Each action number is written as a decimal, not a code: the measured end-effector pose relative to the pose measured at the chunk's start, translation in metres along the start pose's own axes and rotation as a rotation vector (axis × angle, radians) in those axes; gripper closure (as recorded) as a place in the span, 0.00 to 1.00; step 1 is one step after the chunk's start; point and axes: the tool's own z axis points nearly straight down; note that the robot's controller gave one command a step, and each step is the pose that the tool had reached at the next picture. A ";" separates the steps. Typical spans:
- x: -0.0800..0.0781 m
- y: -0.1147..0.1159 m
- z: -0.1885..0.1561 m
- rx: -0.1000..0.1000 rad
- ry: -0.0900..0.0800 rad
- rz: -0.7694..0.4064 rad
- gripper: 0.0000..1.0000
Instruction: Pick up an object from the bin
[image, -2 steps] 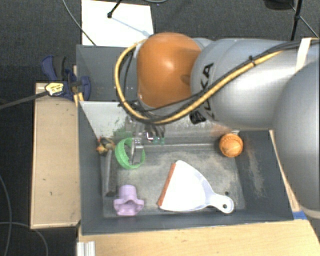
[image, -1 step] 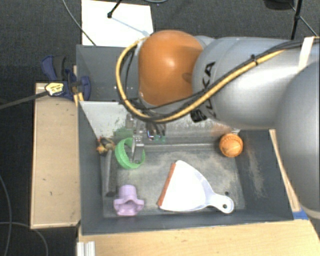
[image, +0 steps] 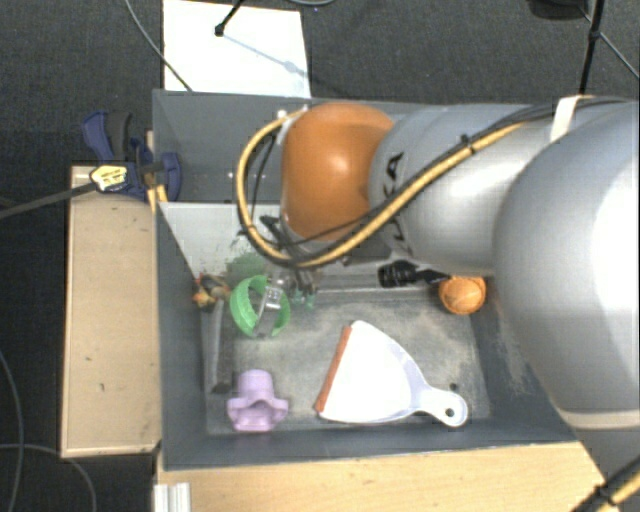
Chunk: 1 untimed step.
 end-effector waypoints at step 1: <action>-0.009 -0.015 0.016 0.004 0.006 -0.132 0.00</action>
Offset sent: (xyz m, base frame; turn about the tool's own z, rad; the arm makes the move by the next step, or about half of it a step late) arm 0.0021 -0.0266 -0.0335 0.0666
